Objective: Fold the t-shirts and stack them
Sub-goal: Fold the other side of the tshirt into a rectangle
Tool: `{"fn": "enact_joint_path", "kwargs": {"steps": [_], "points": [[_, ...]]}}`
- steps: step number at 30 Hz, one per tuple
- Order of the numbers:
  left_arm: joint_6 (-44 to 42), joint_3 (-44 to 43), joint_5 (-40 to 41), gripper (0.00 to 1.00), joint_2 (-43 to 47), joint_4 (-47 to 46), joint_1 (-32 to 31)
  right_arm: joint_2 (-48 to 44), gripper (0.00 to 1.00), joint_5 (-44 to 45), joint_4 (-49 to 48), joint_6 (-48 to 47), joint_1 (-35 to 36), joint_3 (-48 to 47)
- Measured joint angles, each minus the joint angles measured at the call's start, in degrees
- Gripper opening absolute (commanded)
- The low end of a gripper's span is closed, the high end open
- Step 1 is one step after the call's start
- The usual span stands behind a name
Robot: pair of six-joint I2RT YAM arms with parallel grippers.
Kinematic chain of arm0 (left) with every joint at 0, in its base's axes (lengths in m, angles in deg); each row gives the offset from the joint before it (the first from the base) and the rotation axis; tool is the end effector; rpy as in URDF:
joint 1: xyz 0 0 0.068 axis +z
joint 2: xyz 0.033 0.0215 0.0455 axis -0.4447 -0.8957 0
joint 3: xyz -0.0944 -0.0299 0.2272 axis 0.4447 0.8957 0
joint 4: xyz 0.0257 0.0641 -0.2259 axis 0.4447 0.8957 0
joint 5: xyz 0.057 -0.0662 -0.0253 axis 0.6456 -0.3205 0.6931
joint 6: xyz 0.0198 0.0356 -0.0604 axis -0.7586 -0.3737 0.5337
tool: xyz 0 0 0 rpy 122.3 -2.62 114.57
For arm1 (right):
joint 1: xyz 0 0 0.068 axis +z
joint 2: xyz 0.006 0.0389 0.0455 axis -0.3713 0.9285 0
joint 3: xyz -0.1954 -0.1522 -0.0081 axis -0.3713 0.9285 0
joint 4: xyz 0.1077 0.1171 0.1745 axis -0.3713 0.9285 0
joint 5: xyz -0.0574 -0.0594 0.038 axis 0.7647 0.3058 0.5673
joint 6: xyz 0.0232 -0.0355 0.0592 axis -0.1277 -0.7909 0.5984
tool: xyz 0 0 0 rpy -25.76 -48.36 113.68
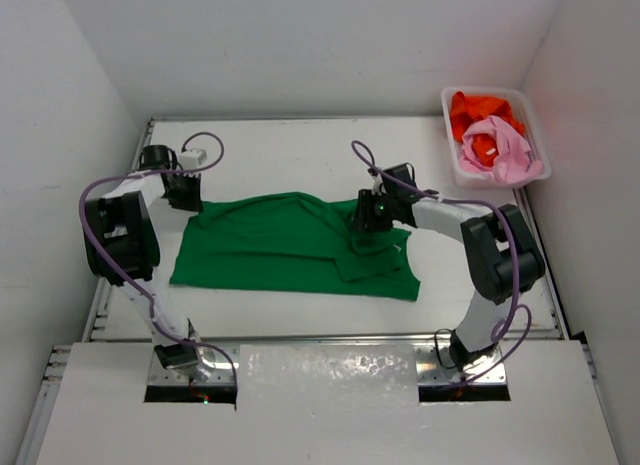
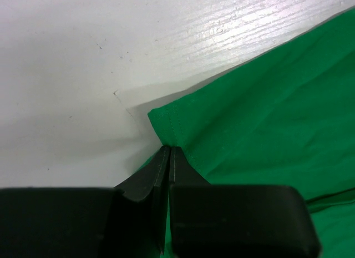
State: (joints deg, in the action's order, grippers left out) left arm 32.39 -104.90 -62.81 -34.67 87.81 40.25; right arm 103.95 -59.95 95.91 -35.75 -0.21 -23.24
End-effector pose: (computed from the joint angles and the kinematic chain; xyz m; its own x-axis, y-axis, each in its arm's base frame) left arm 0.3539 0.0654 0.1421 -0.8155 0.2180 -0.5361 0.3127 0.9454 -0.0914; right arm 0.3155 0.1434 0.1288 -0.8933 0.1667 -0.4175 -0.0752 0.8603 0.5043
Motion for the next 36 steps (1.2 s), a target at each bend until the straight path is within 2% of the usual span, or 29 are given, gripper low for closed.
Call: {"fn": "enact_joint_path", "kwargs": {"steps": [2, 4, 5, 6, 9, 10, 15, 21, 25, 30, 36], "points": [[-0.2, -0.37, 0.02, 0.0, 0.0, 0.31, -0.02, -0.83, 0.41, -0.09, 0.13, 0.81, 0.09, 1.57], [-0.46, -0.79, 0.02, 0.0, 0.0, 0.42, 0.0, -1.84, 0.34, -0.24, 0.48, 1.57, 0.33, 3.08], [-0.61, -1.01, 0.02, 0.0, 0.0, 0.5, 0.0, -2.1, 0.29, -0.39, 0.44, 2.14, 0.33, 3.65], [-0.76, -1.14, 0.02, 0.0, 0.0, 0.5, 0.0, -2.12, 0.17, -0.57, 0.22, 2.69, 0.33, 3.98], [-0.83, -1.36, 0.04, 0.0, 0.02, 0.44, 0.0, -2.08, 0.02, 0.07, 0.04, 3.54, 0.33, 4.57], [-0.83, -1.36, 0.04, 0.0, 0.02, 0.31, 0.0, -2.08, 0.0, 0.76, 0.02, 3.45, 0.33, 4.55], [-0.5, -1.6, 0.04, 0.0, 0.46, -2.49, -0.04, -1.22, 0.0, 7.54, 5.07, -1.9, 0.09, -1.09], [1.6, -8.31, -0.09, 0.0, 0.0, -5.4, -0.11, 7.72, 0.0, 14.36, 10.03, -12.02, -4.7, -24.74], [2.45, -10.03, -0.09, 0.0, 0.0, -9.05, -0.33, 11.96, 0.0, 16.76, 10.67, -18.93, -7.41, -33.4], [2.23, -9.84, -0.7, 0.0, -0.09, -9.2, -0.39, 12.46, 0.0, 16.65, 11.02, -23.5, -7.45, -32.0], [-0.76, -4.83, -1.51, 0.0, 0.66, -7.67, -0.39, 8.15, 0.0, 15.45, 9.79, -26.36, -6.47, -20.79]]}}
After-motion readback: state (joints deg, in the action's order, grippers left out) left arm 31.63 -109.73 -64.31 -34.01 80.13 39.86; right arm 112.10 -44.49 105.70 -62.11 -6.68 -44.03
